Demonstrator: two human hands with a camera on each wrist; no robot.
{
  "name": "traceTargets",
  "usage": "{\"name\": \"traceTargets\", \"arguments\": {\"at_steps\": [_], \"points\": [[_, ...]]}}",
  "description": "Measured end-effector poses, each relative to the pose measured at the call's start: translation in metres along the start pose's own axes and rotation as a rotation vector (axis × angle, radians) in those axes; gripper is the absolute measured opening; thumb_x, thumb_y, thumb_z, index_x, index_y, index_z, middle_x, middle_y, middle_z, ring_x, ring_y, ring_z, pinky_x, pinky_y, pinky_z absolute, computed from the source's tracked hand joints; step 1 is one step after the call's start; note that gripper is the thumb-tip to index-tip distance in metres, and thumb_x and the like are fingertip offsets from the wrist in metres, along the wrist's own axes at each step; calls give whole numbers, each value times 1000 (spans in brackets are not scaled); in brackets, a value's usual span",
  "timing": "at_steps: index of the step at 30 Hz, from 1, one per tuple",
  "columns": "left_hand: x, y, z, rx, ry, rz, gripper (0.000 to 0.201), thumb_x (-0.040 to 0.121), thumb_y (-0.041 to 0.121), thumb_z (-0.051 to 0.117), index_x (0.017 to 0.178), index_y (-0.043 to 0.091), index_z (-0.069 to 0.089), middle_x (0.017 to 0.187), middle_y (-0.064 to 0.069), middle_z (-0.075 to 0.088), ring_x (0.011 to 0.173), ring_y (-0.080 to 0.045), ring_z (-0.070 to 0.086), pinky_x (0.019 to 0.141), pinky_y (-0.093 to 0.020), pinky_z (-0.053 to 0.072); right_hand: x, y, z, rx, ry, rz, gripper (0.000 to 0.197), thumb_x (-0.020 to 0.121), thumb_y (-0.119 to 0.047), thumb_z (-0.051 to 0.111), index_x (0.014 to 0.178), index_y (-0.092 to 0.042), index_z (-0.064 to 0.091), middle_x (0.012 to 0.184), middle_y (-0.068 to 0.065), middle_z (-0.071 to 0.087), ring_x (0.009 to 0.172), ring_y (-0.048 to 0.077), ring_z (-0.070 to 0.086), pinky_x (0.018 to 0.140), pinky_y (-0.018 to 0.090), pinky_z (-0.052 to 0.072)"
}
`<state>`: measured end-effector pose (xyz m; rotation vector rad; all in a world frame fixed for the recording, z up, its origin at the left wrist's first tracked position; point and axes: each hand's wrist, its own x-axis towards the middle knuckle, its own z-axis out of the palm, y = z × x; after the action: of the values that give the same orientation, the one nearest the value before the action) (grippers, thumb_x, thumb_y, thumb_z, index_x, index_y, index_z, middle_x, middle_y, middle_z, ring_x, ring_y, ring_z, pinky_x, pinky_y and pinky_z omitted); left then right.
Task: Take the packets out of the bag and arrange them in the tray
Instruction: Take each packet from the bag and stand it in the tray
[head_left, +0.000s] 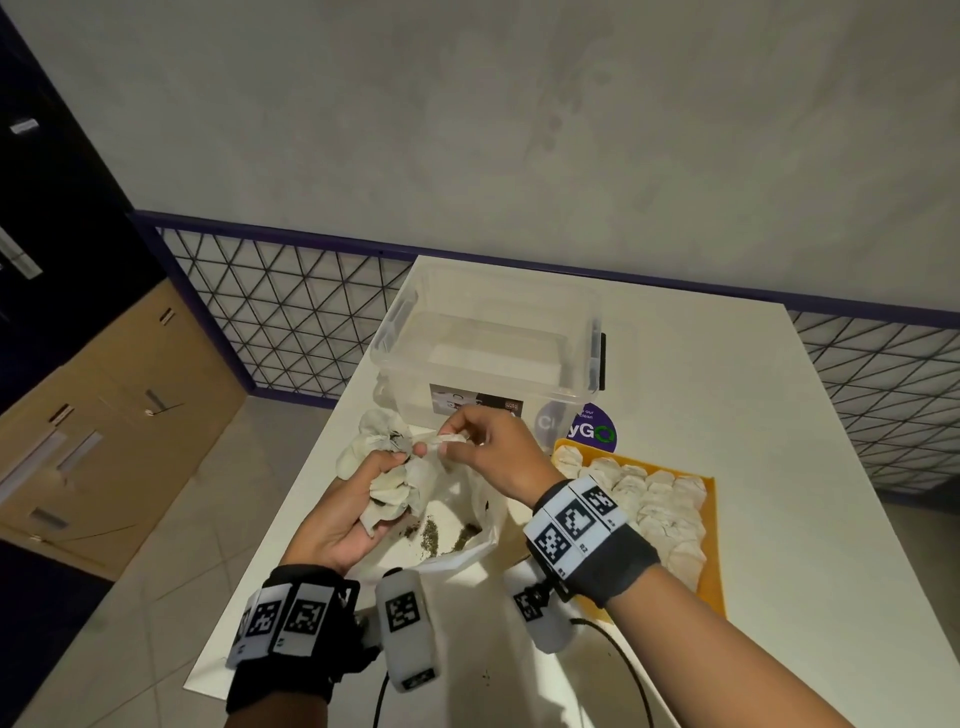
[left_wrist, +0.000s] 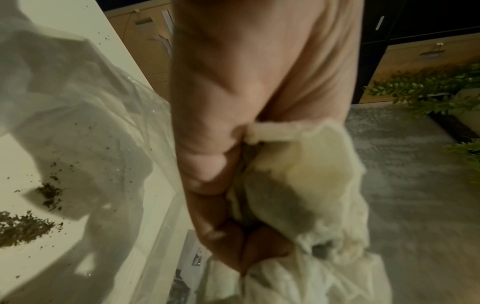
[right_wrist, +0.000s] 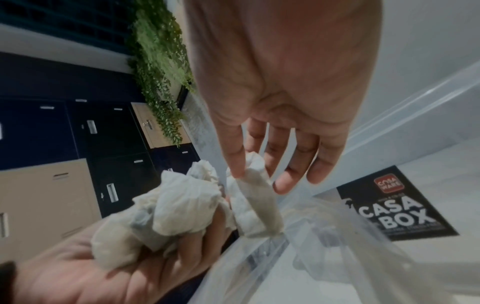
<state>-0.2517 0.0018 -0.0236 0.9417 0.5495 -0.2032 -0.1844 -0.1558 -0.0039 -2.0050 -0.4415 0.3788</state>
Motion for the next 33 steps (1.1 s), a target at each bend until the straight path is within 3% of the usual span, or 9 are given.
{"name": "traceTargets", "arguments": {"at_steps": [4, 9, 11, 14, 20, 23, 26, 29, 33], "points": [[-1, 2, 3, 18, -17, 13, 37, 89, 11, 53, 61, 17, 77, 78, -3, 73, 64, -12, 64, 53, -24, 51, 0, 5, -10, -194, 21, -6, 17, 79, -22, 71, 95, -17, 73, 98, 2, 65, 101, 23, 47, 86, 32, 36], [3, 3, 10, -12, -8, -7, 14, 76, 9, 61, 81, 12, 75, 88, -5, 75, 68, -13, 68, 55, -24, 54, -10, 4, -44, -197, -31, 49, 18, 80, -12, 70, 98, -9, 70, 89, 2, 63, 78, 8, 50, 65, 16, 38], [5, 4, 14, -12, -27, -8, 25, 69, 12, 63, 94, 12, 66, 91, -4, 75, 70, -12, 68, 56, -24, 55, -19, 9, -65, -196, 1, 76, 16, 79, -10, 71, 94, -9, 67, 79, -4, 58, 69, 4, 48, 59, 6, 37], [9, 4, 17, -26, -29, -7, 31, 71, 12, 62, 102, 13, 59, 91, -4, 75, 71, -11, 71, 58, -24, 56, -37, 24, -98, -280, 31, 100, 13, 78, -8, 71, 90, -9, 67, 74, -9, 54, 70, 7, 48, 58, 2, 37], [15, 3, 16, 70, -26, -22, 34, 69, 21, 66, 102, 16, 63, 101, 2, 73, 80, -11, 56, 50, -18, 47, -73, 72, -129, -665, 2, 217, 19, 81, -26, 68, 99, -21, 70, 97, -2, 63, 98, 17, 42, 75, 24, 28], [18, 1, 17, 107, -40, -48, 27, 69, 21, 70, 96, 16, 70, 102, 3, 73, 82, -12, 53, 52, -19, 48, -86, 95, -126, -727, -71, 286, 21, 80, -30, 69, 100, -25, 70, 102, 0, 65, 103, 21, 49, 81, 27, 35], [20, -1, 16, 123, -43, -54, 36, 67, 20, 72, 102, 16, 64, 103, 4, 73, 84, -12, 51, 54, -20, 47, -93, 110, -123, -737, -121, 350, 17, 78, -28, 70, 95, -28, 71, 103, 3, 65, 106, 26, 51, 93, 34, 40], [21, -3, 14, 120, -52, -61, 28, 63, 21, 75, 91, 18, 72, 105, 5, 73, 81, -11, 51, 52, -20, 47, -98, 115, -120, -873, -186, 360, 16, 81, -26, 65, 96, -28, 70, 106, 1, 62, 110, 23, 45, 92, 32, 32], [21, -5, 15, 178, -90, -68, 36, 39, 30, 89, 73, 23, 79, 102, 7, 72, 77, -9, 53, 53, -19, 45, -103, 121, -115, -1029, -197, 323, 19, 89, -21, 52, 100, -22, 68, 110, 6, 61, 112, 25, 45, 96, 31, 28]]}}
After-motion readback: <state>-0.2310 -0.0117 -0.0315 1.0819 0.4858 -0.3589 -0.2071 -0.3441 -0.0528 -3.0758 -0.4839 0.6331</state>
